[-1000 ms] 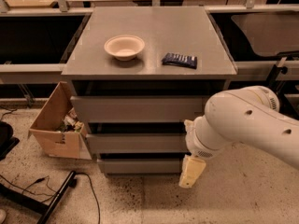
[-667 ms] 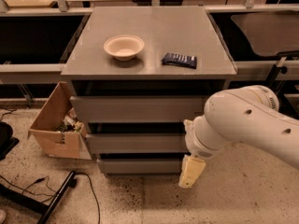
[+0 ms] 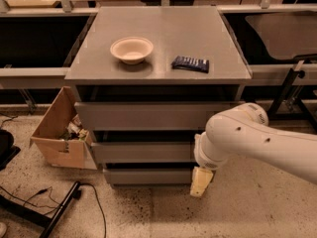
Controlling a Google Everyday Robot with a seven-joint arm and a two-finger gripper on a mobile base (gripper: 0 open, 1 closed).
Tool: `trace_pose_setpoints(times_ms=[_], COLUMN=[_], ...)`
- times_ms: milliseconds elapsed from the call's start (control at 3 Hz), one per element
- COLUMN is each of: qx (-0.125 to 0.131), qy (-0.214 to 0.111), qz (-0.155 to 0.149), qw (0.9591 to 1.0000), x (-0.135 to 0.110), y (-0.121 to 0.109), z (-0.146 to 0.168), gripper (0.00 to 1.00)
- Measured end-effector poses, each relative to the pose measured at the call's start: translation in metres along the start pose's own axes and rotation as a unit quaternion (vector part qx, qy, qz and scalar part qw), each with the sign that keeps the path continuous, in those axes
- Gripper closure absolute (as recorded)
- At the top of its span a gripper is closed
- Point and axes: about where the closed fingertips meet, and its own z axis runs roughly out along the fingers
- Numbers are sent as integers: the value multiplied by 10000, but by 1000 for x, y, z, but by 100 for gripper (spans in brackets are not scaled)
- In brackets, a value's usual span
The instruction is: Open middle drawer
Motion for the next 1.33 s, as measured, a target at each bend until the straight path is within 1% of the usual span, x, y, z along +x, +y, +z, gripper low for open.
trace_pose_setpoints(times_ms=[333, 667, 1000, 1333], qx=[121, 199, 164, 117], qy=[392, 755, 989, 978], qz=[-367, -812, -1048, -991], qw=[9985, 9936, 9894, 9902], x=[16, 30, 42, 50], y=[-22, -45, -69, -93], z=[45, 85, 123, 154], gripper=[0, 0, 0, 0])
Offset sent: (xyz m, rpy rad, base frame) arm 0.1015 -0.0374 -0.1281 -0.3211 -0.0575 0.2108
